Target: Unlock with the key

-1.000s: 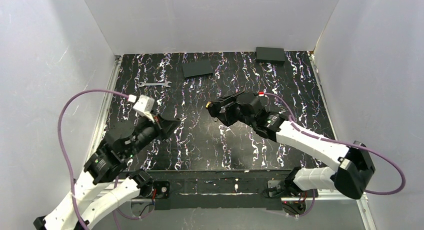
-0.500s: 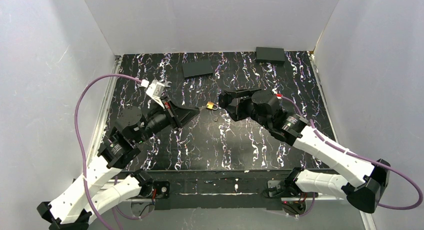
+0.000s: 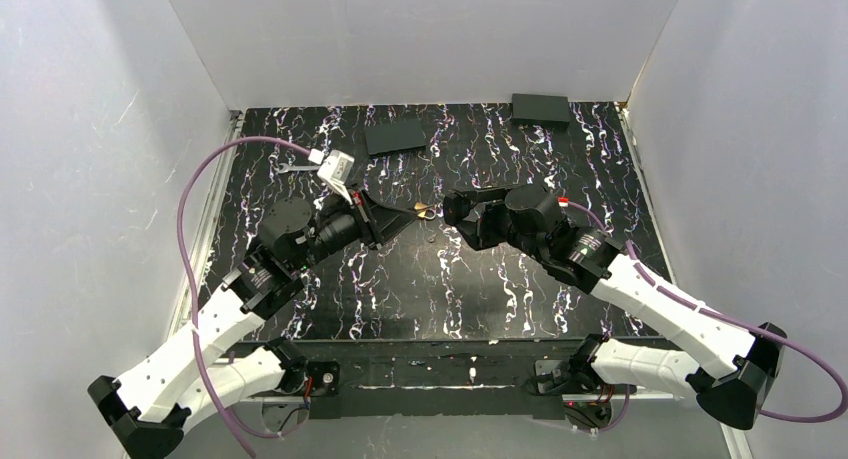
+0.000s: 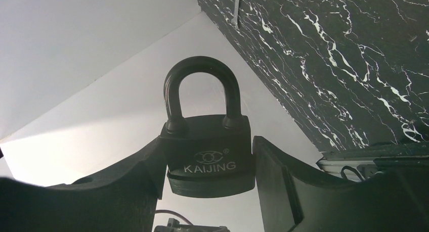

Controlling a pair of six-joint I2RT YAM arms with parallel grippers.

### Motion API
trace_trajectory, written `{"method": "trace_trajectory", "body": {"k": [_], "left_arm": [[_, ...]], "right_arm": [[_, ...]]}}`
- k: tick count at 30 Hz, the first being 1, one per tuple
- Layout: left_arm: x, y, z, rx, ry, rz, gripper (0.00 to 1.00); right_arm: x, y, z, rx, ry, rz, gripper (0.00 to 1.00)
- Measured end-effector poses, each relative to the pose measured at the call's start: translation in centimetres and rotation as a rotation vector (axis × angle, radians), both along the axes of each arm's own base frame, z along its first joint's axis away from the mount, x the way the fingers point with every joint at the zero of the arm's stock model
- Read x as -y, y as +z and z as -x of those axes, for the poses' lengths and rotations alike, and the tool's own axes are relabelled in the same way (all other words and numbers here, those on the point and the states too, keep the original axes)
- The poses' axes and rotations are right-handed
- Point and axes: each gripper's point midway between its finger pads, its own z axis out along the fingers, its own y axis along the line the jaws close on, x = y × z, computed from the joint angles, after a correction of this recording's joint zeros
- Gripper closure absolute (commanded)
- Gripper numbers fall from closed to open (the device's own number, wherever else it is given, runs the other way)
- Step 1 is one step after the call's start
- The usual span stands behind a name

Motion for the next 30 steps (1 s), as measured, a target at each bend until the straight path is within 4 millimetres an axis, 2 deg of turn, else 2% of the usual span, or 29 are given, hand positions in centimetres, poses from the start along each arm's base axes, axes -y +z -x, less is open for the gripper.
{"method": "trace_trajectory", "body": {"k": [8,17,30], "left_arm": [[0.6,-1.4,-0.7,-0.036,0.004,-0.015,1.0],[2.0,-2.9,-1.2,-0.07,-0.011,-0.041,1.0],[2.4,-3.3,-1.1,-0.067,-0.008,-0.058,1.0]], "right_arm": [[0.0,-0.1,0.0,-0.004,-0.002,0.0,0.99],[0.1,-1.2,0.3,-0.035,0.005,0.031,0.99],[0.2,-1.5,0.4,-0.047,0.008,0.042,0.99]]}}
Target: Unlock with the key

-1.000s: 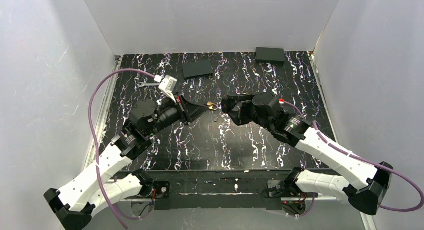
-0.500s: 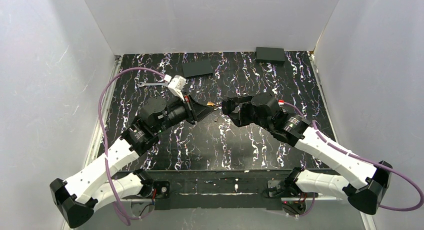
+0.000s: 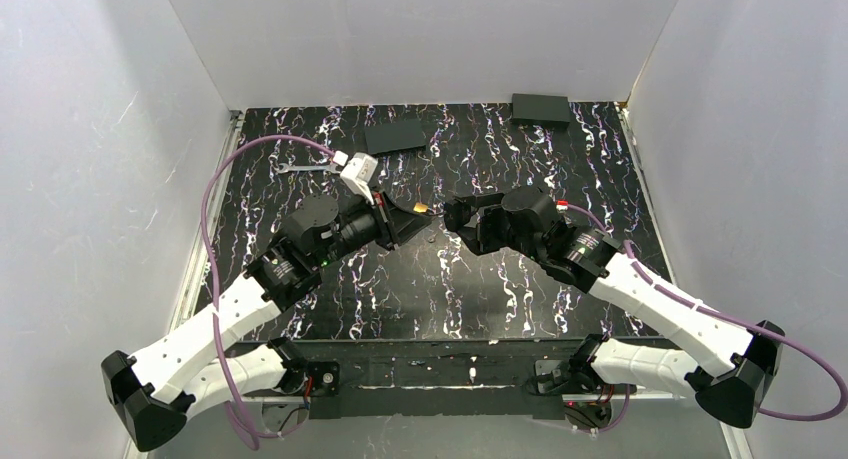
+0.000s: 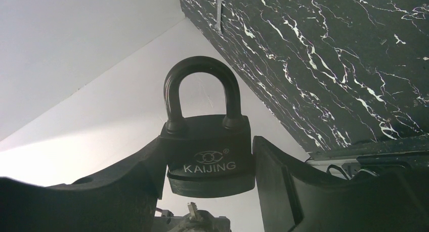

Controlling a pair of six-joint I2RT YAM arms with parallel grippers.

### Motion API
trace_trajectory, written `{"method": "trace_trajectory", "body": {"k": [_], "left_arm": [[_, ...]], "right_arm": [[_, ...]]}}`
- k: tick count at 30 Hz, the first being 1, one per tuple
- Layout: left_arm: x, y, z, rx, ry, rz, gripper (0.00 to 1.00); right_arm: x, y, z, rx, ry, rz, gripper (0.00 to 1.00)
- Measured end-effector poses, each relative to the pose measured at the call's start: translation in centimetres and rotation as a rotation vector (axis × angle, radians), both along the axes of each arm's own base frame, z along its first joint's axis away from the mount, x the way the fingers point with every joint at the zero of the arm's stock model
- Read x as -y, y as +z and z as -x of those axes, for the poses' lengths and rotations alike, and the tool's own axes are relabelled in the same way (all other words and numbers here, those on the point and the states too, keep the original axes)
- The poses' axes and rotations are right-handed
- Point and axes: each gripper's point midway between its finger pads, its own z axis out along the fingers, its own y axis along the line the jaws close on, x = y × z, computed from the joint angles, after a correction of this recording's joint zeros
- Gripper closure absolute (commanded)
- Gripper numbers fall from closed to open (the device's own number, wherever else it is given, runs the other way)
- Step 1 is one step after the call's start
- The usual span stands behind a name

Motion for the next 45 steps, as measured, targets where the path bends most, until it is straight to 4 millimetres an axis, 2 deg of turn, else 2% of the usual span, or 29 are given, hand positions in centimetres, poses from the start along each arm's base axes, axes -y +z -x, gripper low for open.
{"method": "trace_trajectory", "body": {"k": [17,45], "left_arm": [[0.7,-2.7,-0.7,-0.039,0.014,-0.057,1.0],[1.0,-1.8,-1.2,-0.032,0.043,-0.007,1.0]], "right_arm": [[-0.1,-0.1,-0.1,-0.001,-0.002,0.004,0.99],[-0.1,0.3,-0.6,0.019,-0.018,-0.007,0.99]]}}
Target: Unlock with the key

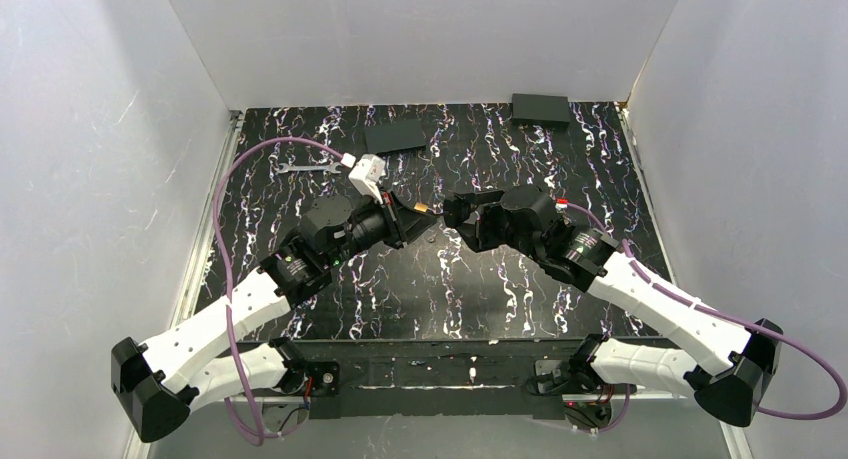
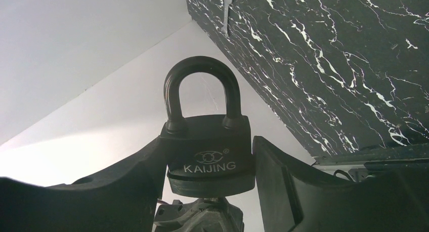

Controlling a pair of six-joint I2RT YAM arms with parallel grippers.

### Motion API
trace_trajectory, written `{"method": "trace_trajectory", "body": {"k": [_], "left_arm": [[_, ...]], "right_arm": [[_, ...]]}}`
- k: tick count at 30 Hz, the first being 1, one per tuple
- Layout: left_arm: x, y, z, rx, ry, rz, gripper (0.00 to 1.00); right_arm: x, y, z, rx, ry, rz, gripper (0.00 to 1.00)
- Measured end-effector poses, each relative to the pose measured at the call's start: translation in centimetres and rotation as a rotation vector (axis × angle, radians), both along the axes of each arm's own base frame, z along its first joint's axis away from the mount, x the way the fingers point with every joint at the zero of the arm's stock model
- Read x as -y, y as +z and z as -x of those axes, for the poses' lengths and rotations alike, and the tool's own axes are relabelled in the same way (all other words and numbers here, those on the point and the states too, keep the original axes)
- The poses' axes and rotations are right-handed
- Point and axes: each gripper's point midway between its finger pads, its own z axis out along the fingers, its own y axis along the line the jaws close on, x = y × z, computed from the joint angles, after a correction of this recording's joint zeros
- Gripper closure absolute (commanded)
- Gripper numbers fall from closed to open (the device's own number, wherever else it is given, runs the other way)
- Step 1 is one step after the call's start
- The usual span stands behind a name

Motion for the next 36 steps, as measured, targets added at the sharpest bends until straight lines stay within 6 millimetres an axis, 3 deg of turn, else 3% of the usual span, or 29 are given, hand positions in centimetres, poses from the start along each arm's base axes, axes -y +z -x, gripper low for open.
{"method": "trace_trajectory", "body": {"k": [36], "left_arm": [[0.57,-0.45,-0.4,0.041,0.041,-0.022,1.0]], "right_arm": [[0.2,-0.13,-0.27,0.001,-0.016,0.006,0.99]]}}
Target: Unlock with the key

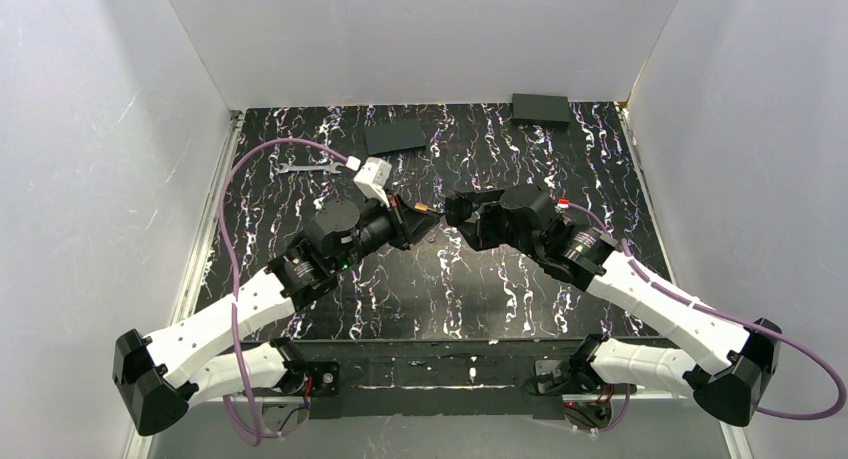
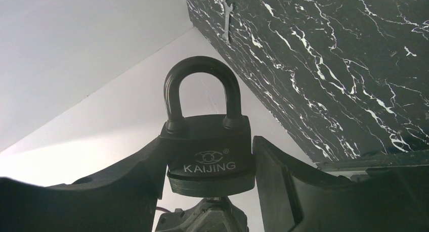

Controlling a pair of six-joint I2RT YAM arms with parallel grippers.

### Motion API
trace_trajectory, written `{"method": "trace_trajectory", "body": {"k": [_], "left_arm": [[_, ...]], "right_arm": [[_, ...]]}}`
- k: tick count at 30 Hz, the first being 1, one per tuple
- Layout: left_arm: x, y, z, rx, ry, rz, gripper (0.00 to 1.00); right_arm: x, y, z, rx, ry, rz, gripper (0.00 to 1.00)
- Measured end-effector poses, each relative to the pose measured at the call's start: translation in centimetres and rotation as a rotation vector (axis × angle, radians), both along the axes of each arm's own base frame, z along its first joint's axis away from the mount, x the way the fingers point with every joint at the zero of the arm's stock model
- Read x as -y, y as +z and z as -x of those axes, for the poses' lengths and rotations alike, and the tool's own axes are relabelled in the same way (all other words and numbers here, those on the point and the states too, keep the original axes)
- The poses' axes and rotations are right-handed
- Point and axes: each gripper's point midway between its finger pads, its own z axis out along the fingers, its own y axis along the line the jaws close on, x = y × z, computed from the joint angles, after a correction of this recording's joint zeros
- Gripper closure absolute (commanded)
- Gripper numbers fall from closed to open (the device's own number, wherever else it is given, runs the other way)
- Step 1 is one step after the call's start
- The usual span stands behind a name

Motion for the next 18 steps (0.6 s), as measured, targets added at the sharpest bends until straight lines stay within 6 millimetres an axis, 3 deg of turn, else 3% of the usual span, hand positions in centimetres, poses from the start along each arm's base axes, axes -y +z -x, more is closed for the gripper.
{"method": "trace_trajectory", "body": {"k": [18], "left_arm": [[0.5,-1.6,-0.6,0.052,0.005,-0.095,1.0]], "right_arm": [[-0.3,-1.6,0.0,-0.04,0.008,0.037,0.99]]}}
